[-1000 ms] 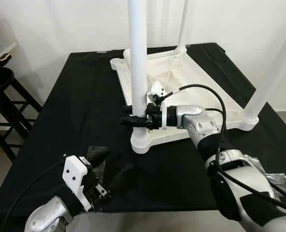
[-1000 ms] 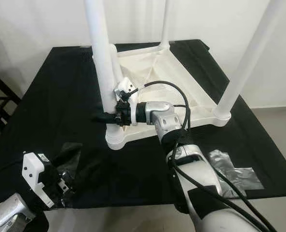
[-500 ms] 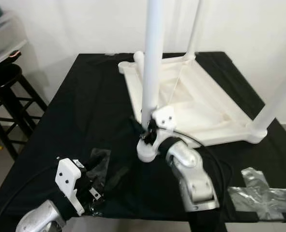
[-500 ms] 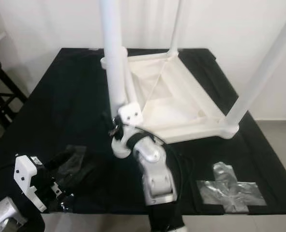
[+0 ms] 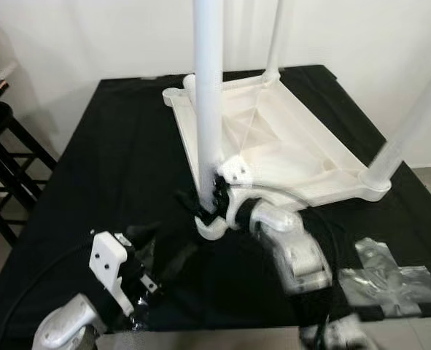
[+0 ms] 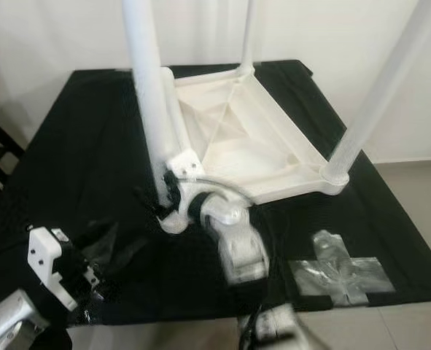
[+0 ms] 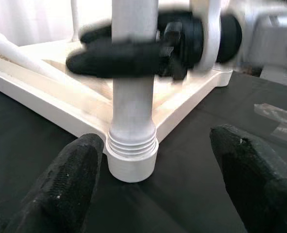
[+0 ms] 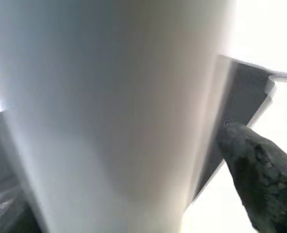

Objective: Building children table

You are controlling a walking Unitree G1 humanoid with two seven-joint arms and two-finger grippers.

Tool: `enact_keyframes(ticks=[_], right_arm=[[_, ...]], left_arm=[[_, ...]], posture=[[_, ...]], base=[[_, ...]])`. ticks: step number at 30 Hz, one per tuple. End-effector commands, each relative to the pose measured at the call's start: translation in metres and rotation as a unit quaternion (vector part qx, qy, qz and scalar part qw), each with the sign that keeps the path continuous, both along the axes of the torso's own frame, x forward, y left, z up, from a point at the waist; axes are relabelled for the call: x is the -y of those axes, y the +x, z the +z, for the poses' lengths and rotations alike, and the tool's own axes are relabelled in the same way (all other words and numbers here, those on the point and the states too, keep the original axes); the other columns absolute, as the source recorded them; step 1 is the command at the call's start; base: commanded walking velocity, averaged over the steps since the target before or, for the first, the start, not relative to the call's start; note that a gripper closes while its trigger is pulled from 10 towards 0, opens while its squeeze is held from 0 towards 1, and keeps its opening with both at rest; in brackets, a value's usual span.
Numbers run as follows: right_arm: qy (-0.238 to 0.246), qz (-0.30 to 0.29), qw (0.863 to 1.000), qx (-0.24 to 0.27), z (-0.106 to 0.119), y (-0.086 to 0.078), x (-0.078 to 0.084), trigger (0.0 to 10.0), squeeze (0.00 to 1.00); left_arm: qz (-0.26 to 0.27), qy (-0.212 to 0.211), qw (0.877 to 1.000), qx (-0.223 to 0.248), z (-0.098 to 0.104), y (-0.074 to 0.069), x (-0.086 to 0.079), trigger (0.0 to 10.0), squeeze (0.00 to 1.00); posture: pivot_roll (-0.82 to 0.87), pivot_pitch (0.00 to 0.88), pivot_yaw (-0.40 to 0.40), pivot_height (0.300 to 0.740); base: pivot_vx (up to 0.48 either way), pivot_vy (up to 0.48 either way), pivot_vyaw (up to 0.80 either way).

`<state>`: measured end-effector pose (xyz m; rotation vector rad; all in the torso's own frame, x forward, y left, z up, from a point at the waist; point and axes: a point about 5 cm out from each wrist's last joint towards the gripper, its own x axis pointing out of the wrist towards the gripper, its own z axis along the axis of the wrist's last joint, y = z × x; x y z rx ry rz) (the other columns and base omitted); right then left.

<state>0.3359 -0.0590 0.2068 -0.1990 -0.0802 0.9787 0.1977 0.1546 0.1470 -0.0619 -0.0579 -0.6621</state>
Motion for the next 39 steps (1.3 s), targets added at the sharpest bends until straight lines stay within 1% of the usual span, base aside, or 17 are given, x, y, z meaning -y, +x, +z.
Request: enact_keyframes(ticks=[1,2,3,5,6,8,15,16,18,19,25,28,34,36,37,38,39], right_arm=[[0.0,0.063,0.998,-0.007,-0.003,0.002,-0.003,10.0,1.0],[-0.017,0.105,0.994,-0.001,0.001,0.008,0.0,10.0,0.0],[-0.017,0.105,0.994,-0.001,0.001,0.008,0.0,10.0,0.0],[-0.034,0.158,0.987,-0.016,0.006,0.018,0.002,10.0,0.0],[-0.034,0.158,0.987,-0.016,0.006,0.018,0.002,10.0,0.0],[-0.029,0.189,0.981,-0.042,0.011,0.023,0.003,10.0,0.0],[-0.029,0.197,0.977,-0.072,0.013,0.034,0.002,10.0,0.0],[-0.023,0.203,0.976,-0.076,0.013,0.035,0.002,2.8,0.0],[-0.023,0.203,0.976,-0.076,0.013,0.035,0.002,2.8,0.0],[-0.02,0.206,0.975,-0.08,0.013,0.035,0.002,0.0,0.0],[-0.019,0.211,0.974,-0.083,0.006,0.037,0.011,0.0,0.0],[0.001,0.199,0.977,-0.077,0.009,0.038,0.017,0.0,0.0],[0.001,0.186,0.98,-0.067,0.008,0.037,0.022,0.0,0.0],[-0.001,0.168,0.984,-0.057,0.006,0.036,0.026,0.0,0.0],[-0.004,0.128,0.991,-0.048,0.0,0.031,0.027,0.0,0.0],[-0.004,0.128,0.991,-0.048,0.0,0.031,0.027,0.0,0.0],[0.035,-0.09,0.995,-0.033,-0.013,0.024,0.017,0.0,0.0]], left_arm=[[0.003,0.002,1.0,-0.007,-0.005,0.0,0.0,10.0,0.0],[0.003,0.001,1.0,-0.007,-0.005,0.0,0.0,10.0,0.0],[0.003,0.001,1.0,-0.007,-0.005,0.0,0.0,10.0,0.0],[0.004,0.001,1.0,-0.007,-0.005,0.001,0.001,10.0,0.0],[0.004,0.001,1.0,-0.007,-0.005,0.001,0.001,10.0,0.0],[0.005,0.001,1.0,-0.006,-0.005,0.001,0.001,10.0,0.0],[0.004,0.0,1.0,-0.008,-0.005,-0.001,0.0,10.0,0.0],[0.004,0.0,1.0,-0.008,-0.005,-0.001,0.0,10.0,0.0],[0.004,0.0,1.0,-0.008,-0.005,-0.001,0.0,10.0,0.0],[0.004,0.001,1.0,-0.008,-0.005,-0.002,0.0,10.0,0.0],[0.003,0.0,1.0,-0.009,-0.004,-0.003,0.0,10.0,0.0],[0.003,0.0,1.0,-0.009,-0.004,-0.003,0.0,10.0,0.0],[0.002,-0.001,1.0,-0.009,-0.003,-0.004,0.0,10.0,0.0],[0.001,-0.001,1.0,-0.009,-0.003,-0.005,0.0,10.0,0.0],[0.0,-0.001,1.0,-0.009,-0.002,-0.006,-0.001,10.0,0.0],[0.0,-0.001,1.0,-0.009,-0.002,-0.006,-0.001,10.0,0.0],[0.002,0.0,1.0,-0.009,-0.001,-0.007,-0.003,10.0,0.0]], posture=[[-0.02,0.095,0.018,0.74],[-0.02,0.091,0.017,0.74],[-0.02,0.091,0.017,0.74],[-0.01,0.09,0.013,0.74],[-0.01,0.09,0.013,0.74],[0.0,0.091,0.014,0.74],[0.0,0.095,0.014,0.74],[0.01,0.101,0.015,0.74],[0.01,0.101,0.015,0.74],[0.01,0.102,0.015,0.74],[0.0,0.106,0.02,0.74],[-0.01,0.117,0.03,0.74],[-0.01,0.123,0.031,0.74],[-0.01,0.129,0.028,0.74],[-0.01,0.139,0.015,0.74],[-0.01,0.139,0.015,0.74],[-0.03,0.149,0.026,0.74]], base=[[0.0,0.0,0.0],[0.0,0.0,0.0],[0.0,0.0,0.0],[0.0,0.0,0.0],[0.0,0.0,0.0],[0.0,0.0,0.0],[0.0,0.0,0.0],[0.0,0.0,0.0],[0.0,0.0,0.0],[0.0,0.0,0.0],[0.0,0.0,0.0],[0.0,0.0,0.0],[0.0,0.0,0.0],[0.0,0.0,0.0],[0.0,0.0,0.0],[0.0,0.0,0.0],[0.0,0.0,0.0]])
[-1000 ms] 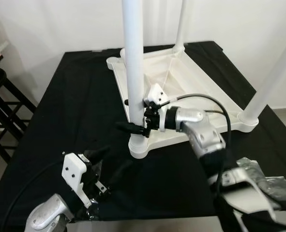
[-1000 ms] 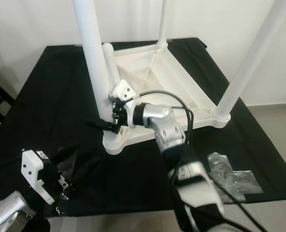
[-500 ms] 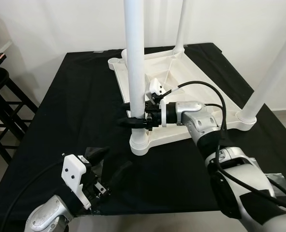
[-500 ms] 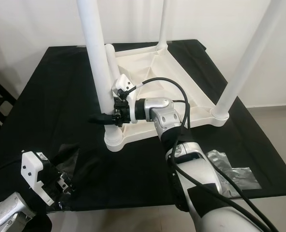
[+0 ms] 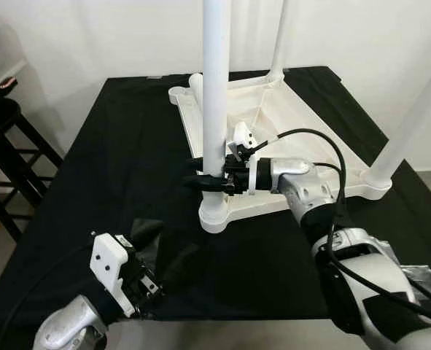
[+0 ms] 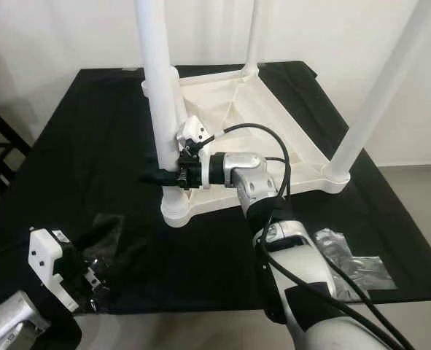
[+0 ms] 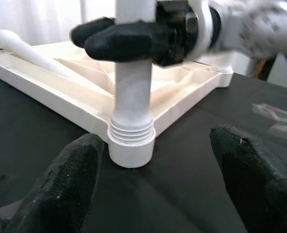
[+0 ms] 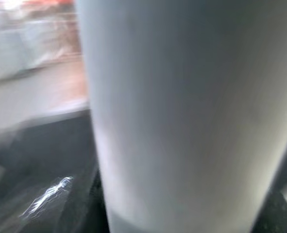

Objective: Building children table

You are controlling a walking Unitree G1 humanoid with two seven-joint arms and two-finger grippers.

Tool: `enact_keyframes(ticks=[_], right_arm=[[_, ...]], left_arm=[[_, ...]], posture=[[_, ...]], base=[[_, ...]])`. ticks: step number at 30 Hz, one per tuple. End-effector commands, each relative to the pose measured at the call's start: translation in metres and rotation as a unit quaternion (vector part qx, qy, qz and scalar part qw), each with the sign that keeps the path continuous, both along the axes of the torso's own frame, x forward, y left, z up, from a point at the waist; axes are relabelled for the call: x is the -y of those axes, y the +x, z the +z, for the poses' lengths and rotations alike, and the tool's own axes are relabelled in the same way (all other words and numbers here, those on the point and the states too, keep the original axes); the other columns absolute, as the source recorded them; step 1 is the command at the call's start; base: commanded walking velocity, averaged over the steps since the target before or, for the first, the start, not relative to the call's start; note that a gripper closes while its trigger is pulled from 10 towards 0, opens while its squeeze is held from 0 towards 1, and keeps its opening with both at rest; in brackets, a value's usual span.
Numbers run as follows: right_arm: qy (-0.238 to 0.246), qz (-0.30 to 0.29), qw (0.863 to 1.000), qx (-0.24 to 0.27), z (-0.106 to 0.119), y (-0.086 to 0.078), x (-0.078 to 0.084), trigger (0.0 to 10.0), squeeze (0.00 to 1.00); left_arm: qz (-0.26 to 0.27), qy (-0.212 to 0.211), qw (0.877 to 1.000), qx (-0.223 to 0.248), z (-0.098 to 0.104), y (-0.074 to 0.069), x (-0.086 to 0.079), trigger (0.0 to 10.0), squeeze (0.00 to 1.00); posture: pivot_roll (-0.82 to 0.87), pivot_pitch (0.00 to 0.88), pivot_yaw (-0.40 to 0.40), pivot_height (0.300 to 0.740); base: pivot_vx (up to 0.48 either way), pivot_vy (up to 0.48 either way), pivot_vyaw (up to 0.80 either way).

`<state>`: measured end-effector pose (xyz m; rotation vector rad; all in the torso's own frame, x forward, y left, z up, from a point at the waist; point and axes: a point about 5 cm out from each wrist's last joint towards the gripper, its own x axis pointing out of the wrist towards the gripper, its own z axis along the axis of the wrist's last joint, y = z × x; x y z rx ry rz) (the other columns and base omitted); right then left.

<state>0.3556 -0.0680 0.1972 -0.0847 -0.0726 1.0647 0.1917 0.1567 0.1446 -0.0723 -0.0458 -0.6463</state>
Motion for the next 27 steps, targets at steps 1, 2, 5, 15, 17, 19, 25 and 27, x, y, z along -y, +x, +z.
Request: enact_keyframes(ticks=[1,2,5,15,17,19,25,27], right_arm=[[0.003,-0.249,0.968,-0.036,-0.019,-0.019,0.006,0.0,0.0],[0.003,-0.249,0.968,-0.036,-0.019,-0.019,0.006,0.0,0.0],[0.002,-0.281,0.959,-0.036,-0.029,-0.04,-0.004,0.0,0.0],[-0.001,-0.193,0.981,-0.032,-0.022,-0.032,-0.018,10.0,1.0],[0.001,-0.188,0.982,-0.031,-0.018,-0.032,-0.019,10.0,1.0],[0.011,-0.154,0.988,-0.022,-0.011,-0.028,-0.023,10.0,1.0],[-0.021,0.052,0.998,-0.004,0.012,-0.01,-0.026,10.0,0.76],[-0.032,0.081,0.996,-0.005,0.014,-0.007,-0.024,10.0,0.76]], left_arm=[[-0.005,0.003,1.0,-0.001,0.002,-0.002,-0.001,10.0,0.0],[-0.005,0.003,1.0,-0.001,0.002,-0.002,-0.001,10.0,0.0],[-0.007,0.004,1.0,-0.005,0.001,0.0,-0.004,10.0,0.0],[-0.006,0.006,1.0,-0.007,-0.001,0.002,-0.003,10.0,0.0],[-0.005,0.007,1.0,-0.006,-0.001,0.002,-0.003,10.0,0.0],[-0.004,0.006,1.0,-0.006,-0.002,0.002,-0.003,10.0,0.0],[-0.007,0.006,1.0,-0.006,-0.003,0.004,-0.001,10.0,0.0],[-0.007,0.005,1.0,-0.006,-0.003,0.004,-0.001,10.0,0.0]], posture=[[-0.03,0.149,0.026,0.74],[-0.03,0.149,0.026,0.74],[-0.02,0.135,0.063,0.74],[-0.02,0.109,0.047,0.74],[-0.02,0.109,0.047,0.74],[-0.02,0.101,0.043,0.74],[0.0,0.092,0.034,0.74],[0.0,0.092,0.034,0.74]], base=[[0.0,0.0,0.0],[0.0,0.0,0.0],[0.0,0.0,0.0],[0.0,0.0,0.0],[0.0,0.0,0.0],[0.0,0.0,0.0],[0.0,0.0,0.0],[0.0,0.0,0.0]])
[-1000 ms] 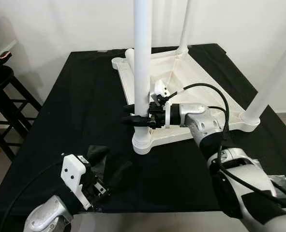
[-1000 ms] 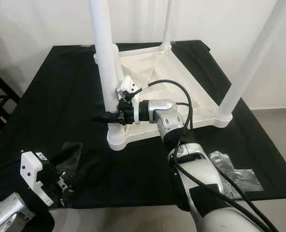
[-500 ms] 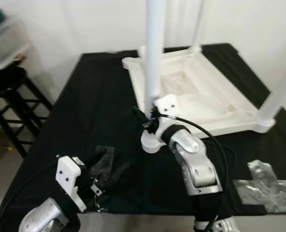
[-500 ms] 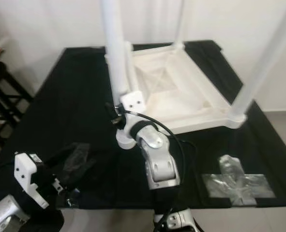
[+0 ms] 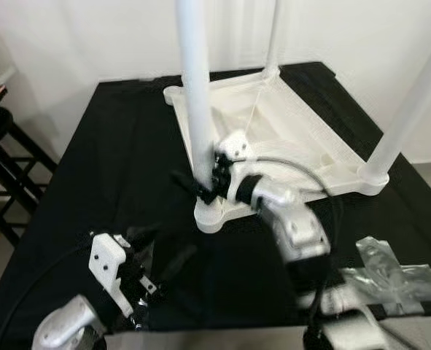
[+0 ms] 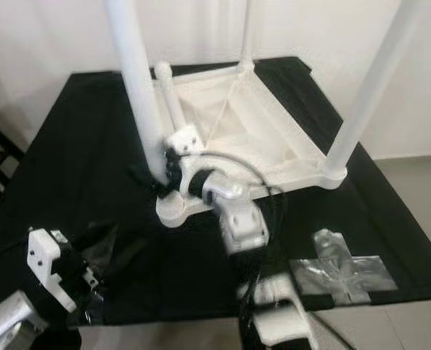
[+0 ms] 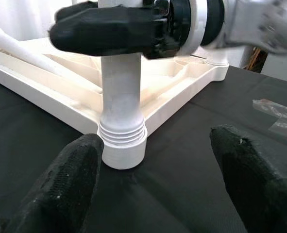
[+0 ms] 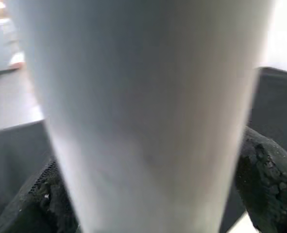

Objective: Building children table

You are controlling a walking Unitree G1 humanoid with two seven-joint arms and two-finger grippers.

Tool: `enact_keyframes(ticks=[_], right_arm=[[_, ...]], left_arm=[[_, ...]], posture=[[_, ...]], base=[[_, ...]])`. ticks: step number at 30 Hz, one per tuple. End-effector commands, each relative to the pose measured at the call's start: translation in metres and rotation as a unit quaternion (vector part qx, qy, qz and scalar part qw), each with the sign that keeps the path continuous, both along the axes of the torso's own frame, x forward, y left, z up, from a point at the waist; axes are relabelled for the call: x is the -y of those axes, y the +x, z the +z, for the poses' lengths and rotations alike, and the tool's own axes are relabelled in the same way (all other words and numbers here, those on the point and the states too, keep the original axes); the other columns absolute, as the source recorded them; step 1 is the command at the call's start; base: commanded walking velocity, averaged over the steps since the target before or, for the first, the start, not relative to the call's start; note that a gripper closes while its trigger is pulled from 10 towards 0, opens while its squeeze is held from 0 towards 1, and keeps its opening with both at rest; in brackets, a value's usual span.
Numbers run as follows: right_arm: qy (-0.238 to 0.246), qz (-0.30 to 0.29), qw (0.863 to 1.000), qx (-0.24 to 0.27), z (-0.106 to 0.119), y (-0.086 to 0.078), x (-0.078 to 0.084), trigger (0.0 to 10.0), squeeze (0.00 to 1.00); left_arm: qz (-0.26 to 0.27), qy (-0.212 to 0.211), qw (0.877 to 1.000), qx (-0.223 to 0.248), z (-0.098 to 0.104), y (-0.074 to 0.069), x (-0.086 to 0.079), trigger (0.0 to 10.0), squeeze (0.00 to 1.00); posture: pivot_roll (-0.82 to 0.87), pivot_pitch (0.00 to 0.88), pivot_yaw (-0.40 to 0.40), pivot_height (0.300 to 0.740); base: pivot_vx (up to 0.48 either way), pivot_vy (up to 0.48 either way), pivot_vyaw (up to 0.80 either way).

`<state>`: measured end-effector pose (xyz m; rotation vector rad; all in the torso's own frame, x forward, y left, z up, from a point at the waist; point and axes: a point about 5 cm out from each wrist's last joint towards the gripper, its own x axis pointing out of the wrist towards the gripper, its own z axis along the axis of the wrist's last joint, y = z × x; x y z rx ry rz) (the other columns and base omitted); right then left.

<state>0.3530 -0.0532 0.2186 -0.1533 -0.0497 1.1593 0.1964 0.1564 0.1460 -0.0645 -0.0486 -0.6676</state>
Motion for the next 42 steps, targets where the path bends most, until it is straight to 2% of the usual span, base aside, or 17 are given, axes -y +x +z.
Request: enact_keyframes(ticks=[1,2,3,10,11,25,27,28,30,31,32,33,34,36,38,40,42], right_arm=[[-0.003,0.047,0.999,-0.012,-0.007,-0.003,-0.007,10.0,0.76],[-0.003,0.047,0.999,-0.012,-0.007,-0.003,-0.007,10.0,0.76],[-0.01,0.063,0.998,-0.02,-0.006,0.002,-0.005,10.0,0.0],[-0.043,0.064,0.996,-0.041,-0.008,0.021,0.005,9.8,0.0],[-0.037,0.065,0.996,-0.048,-0.007,0.023,0.006,0.0,0.0],[-0.002,0.033,0.999,-0.028,-0.007,0.026,0.02,0.0,0.0],[-0.001,-0.006,1.0,-0.025,-0.011,0.026,0.022,0.0,0.0],[0.007,-0.084,0.996,-0.025,-0.019,0.023,0.02,0.0,0.0],[0.014,-0.144,0.989,-0.024,-0.024,0.02,0.019,0.0,0.0],[0.014,-0.144,0.989,-0.024,-0.024,0.02,0.019,0.0,0.0],[0.035,-0.299,0.953,-0.009,-0.031,0.013,0.024,0.0,0.0],[0.044,-0.355,0.934,-0.013,-0.041,-0.008,0.025,0.0,0.0],[0.044,-0.355,0.934,-0.013,-0.041,-0.008,0.025,0.0,0.0],[0.019,-0.28,0.96,0.02,-0.048,-0.046,-0.002,0.0,0.0],[0.004,-0.218,0.976,0.032,-0.049,-0.058,-0.016,0.0,0.0],[0.005,-0.218,0.975,0.032,-0.049,-0.058,-0.016,0.0,0.0],[0.026,-0.264,0.964,0.012,-0.045,-0.032,-0.006,0.4,0.0]], left_arm=[[0.003,0.002,1.0,-0.009,-0.005,-0.001,-0.001,10.0,0.0],[0.003,0.002,1.0,-0.009,-0.005,-0.001,-0.001,10.0,0.0],[0.004,0.002,1.0,-0.009,-0.005,0.0,-0.001,10.0,0.0],[0.007,0.002,1.0,-0.007,-0.006,0.001,0.001,10.0,0.0],[0.007,0.002,1.0,-0.007,-0.006,0.001,0.001,10.0,0.0],[0.008,-0.001,1.0,-0.005,-0.006,0.003,0.003,10.0,0.0],[0.009,-0.001,1.0,-0.003,-0.006,0.003,0.003,10.0,0.0],[0.01,0.0,1.0,-0.002,-0.005,0.003,0.002,10.0,0.0],[0.011,0.0,1.0,-0.001,-0.005,0.003,0.002,10.0,0.0],[0.011,0.0,1.0,-0.001,-0.005,0.003,0.002,10.0,0.0],[0.012,0.0,1.0,0.0,-0.005,0.003,0.001,10.0,0.0],[0.013,0.0,1.0,0.0,-0.004,0.003,0.001,10.0,0.0],[0.013,0.0,1.0,0.0,-0.004,0.003,0.001,10.0,0.0],[0.016,0.002,1.0,0.001,-0.006,0.004,-0.002,10.0,0.0],[0.018,0.003,1.0,0.001,-0.006,0.005,-0.003,10.0,0.0],[0.018,0.003,1.0,0.001,-0.006,0.005,-0.003,10.0,0.0],[0.015,0.005,1.0,0.0,-0.007,0.009,-0.002,10.0,0.0]], posture=[[0.0,0.092,0.034,0.74],[0.0,0.092,0.034,0.74],[0.0,0.089,0.027,0.74],[0.01,0.083,0.015,0.74],[0.0,0.082,0.013,0.74],[-0.01,0.082,0.002,0.74],[-0.01,0.085,-0.003,0.74],[-0.01,0.09,-0.014,0.74],[-0.01,0.09,-0.014,0.74],[-0.01,0.09,-0.014,0.74],[-0.02,0.088,-0.018,0.74],[-0.02,0.088,-0.018,0.74],[-0.02,0.088,-0.018,0.74],[-0.04,0.097,0.016,0.74],[-0.04,0.097,0.016,0.74],[-0.04,0.097,0.016,0.74],[-0.04,0.066,0.003,0.74]], base=[[0.0,0.0,0.0],[0.0,0.0,0.0],[0.0,0.0,0.0],[0.0,0.0,0.0],[0.0,0.0,0.0],[0.0,0.0,0.0],[0.0,0.0,0.0],[0.0,0.0,0.0],[0.0,0.0,0.0],[0.0,0.0,0.0],[0.0,0.0,0.0],[0.0,0.0,0.0],[0.0,0.0,0.0],[0.0,0.0,0.0],[0.0,0.0,0.0],[0.0,0.0,0.0],[0.0,0.0,0.0]])
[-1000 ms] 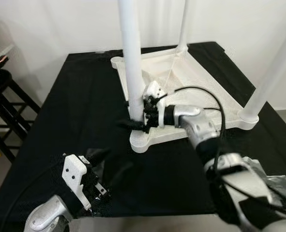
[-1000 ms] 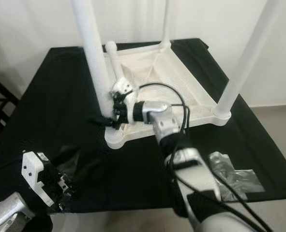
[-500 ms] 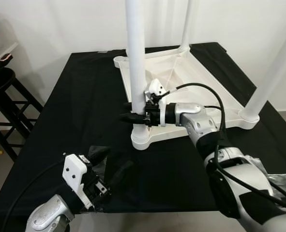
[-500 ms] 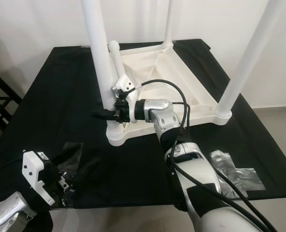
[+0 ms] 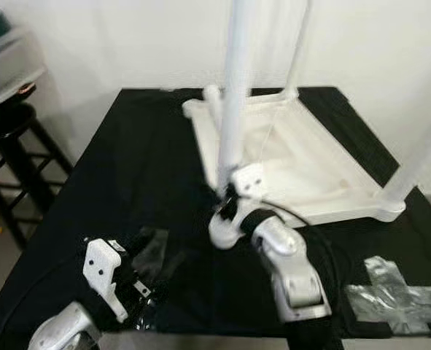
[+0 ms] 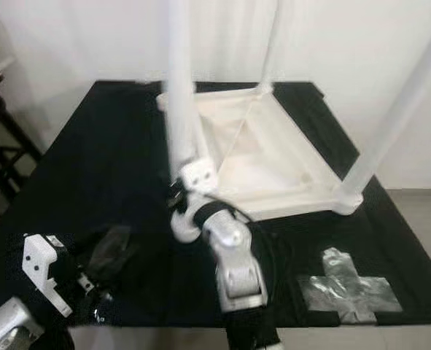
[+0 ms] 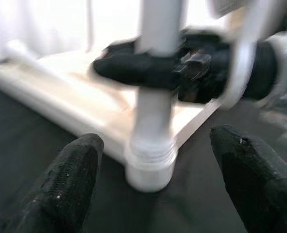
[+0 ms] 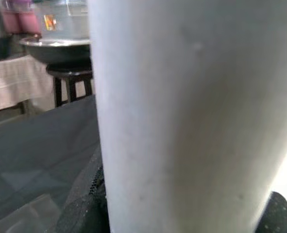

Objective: Building children table

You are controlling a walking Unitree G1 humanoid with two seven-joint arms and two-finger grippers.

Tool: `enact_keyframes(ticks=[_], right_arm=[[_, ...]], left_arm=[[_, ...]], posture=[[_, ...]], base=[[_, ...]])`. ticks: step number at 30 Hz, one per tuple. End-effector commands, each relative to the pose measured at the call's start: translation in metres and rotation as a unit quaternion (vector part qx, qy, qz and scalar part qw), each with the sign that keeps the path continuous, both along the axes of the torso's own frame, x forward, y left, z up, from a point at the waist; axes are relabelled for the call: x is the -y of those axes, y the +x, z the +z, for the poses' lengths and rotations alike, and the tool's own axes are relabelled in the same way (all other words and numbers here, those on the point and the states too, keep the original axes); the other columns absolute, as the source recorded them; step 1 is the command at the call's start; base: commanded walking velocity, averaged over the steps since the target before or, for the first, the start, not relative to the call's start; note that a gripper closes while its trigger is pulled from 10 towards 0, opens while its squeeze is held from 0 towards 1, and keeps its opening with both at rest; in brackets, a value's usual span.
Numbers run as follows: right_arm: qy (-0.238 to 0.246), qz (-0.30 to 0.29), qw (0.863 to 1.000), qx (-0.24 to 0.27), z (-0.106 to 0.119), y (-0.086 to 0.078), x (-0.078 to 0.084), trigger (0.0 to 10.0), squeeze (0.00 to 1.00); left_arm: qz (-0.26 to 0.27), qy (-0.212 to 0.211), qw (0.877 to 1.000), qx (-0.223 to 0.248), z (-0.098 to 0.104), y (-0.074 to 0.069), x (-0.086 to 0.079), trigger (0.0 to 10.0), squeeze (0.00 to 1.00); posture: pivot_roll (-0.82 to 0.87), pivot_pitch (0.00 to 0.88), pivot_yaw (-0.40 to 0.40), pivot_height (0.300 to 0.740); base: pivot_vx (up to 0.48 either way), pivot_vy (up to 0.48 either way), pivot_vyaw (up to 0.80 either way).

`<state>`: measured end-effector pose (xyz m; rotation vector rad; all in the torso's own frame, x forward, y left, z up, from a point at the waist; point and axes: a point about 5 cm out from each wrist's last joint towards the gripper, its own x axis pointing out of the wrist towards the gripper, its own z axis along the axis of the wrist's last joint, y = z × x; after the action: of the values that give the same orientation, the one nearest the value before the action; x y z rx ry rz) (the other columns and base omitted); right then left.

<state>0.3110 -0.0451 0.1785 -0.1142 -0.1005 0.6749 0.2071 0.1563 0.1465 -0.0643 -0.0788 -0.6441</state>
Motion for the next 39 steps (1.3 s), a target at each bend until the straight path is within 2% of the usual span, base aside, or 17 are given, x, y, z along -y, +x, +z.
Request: enact_keyframes(ticks=[1,2,3,4,8,10,12,13,14,15,16,19,24,28,29,30,39], right_arm=[[-0.004,-0.04,0.999,-0.022,-0.003,0.017,0.004,0.4,0.0],[0.0,-0.036,0.999,-0.028,0.0,0.019,0.002,10.0,0.0],[0.001,-0.024,0.999,-0.031,0.001,0.02,0.0,10.0,0.31],[0.004,-0.002,0.999,-0.036,0.003,0.021,-0.002,10.0,1.0],[0.0,0.025,0.999,-0.042,0.009,0.022,-0.004,10.0,1.0],[-0.006,0.094,0.995,-0.017,0.021,0.029,-0.006,10.0,1.0],[-0.025,0.173,0.985,-0.001,0.031,0.033,-0.003,10.0,1.0],[-0.025,0.173,0.985,-0.001,0.031,0.033,-0.003,10.0,1.0],[-0.037,0.207,0.978,0.005,0.034,0.034,-0.001,10.0,0.82],[-0.05,0.249,0.967,0.008,0.038,0.035,0.001,10.0,0.0],[-0.073,0.306,0.949,0.015,0.043,0.038,0.004,10.0,0.0],[-0.078,0.317,0.945,0.016,0.044,0.038,0.005,10.0,0.0],[-0.106,0.437,0.892,-0.046,0.045,0.044,0.011,10.0,0.0],[-0.103,0.448,0.886,-0.056,0.045,0.046,0.011,10.0,0.0],[-0.115,0.436,0.89,-0.073,0.038,0.05,0.011,4.5,0.0],[-0.113,0.43,0.892,-0.084,0.035,0.052,0.011,0.0,0.0],[-0.102,0.422,0.895,-0.1,0.03,0.055,0.02,0.0,0.0]], left_arm=[[0.004,0.01,1.0,-0.012,-0.007,0.0,-0.002,10.0,0.0],[0.011,0.01,1.0,-0.01,-0.007,0.001,-0.002,10.0,0.0],[0.016,0.01,1.0,-0.008,-0.007,0.001,-0.002,10.0,0.0],[0.018,0.01,1.0,-0.007,-0.008,0.001,-0.002,10.0,0.0],[0.017,0.01,1.0,-0.008,-0.008,0.002,-0.002,10.0,0.0],[0.015,0.009,1.0,-0.009,-0.009,0.002,-0.001,10.0,0.0],[0.014,0.008,1.0,-0.009,-0.009,0.002,0.0,10.0,0.0],[0.014,0.008,1.0,-0.009,-0.009,0.002,0.0,10.0,0.0],[0.013,0.008,1.0,-0.01,-0.01,0.001,0.0,10.0,0.0],[0.013,0.007,1.0,-0.01,-0.01,0.001,0.001,10.0,0.0],[0.012,0.007,1.0,-0.01,-0.01,0.001,0.001,10.0,0.0],[0.012,0.007,1.0,-0.01,-0.01,0.001,0.001,10.0,0.0],[0.012,0.006,1.0,-0.011,-0.011,-0.001,0.003,10.0,0.0],[0.011,0.006,1.0,-0.011,-0.012,-0.001,0.003,10.0,0.0],[0.01,0.005,1.0,-0.012,-0.012,-0.002,0.004,10.0,0.0],[0.01,0.005,1.0,-0.012,-0.012,-0.002,0.004,10.0,0.0],[0.009,0.003,1.0,-0.011,-0.011,-0.003,0.005,10.0,0.0]], posture=[[-0.03,0.065,0.0,0.74],[-0.03,0.062,-0.002,0.74],[-0.03,0.055,-0.003,0.74],[-0.03,0.055,-0.003,0.74],[-0.02,0.052,-0.007,0.74],[-0.02,0.048,-0.008,0.74],[-0.02,0.045,-0.01,0.74],[-0.02,0.045,-0.01,0.74],[-0.01,0.045,-0.012,0.74],[-0.01,0.044,-0.013,0.74],[-0.01,0.044,-0.013,0.74],[-0.01,0.044,-0.013,0.74],[0.01,0.04,-0.017,0.74],[0.01,0.039,-0.018,0.74],[0.01,0.038,-0.019,0.74],[0.01,0.038,-0.019,0.74],[0.01,0.05,-0.012,0.74]], base=[[0.0,0.0,0.0],[0.0,0.0,0.0],[0.0,0.0,0.0],[0.0,0.0,0.0],[0.0,0.0,0.0],[0.0,0.0,0.0],[0.0,0.0,0.0],[0.0,0.0,0.0],[0.0,0.0,0.0],[0.0,0.0,0.0],[0.0,0.0,0.0],[0.0,0.0,0.0],[0.0,0.0,0.0],[0.0,0.0,0.0],[0.0,0.0,0.0],[0.0,0.0,0.0],[0.0,0.0,0.0]])
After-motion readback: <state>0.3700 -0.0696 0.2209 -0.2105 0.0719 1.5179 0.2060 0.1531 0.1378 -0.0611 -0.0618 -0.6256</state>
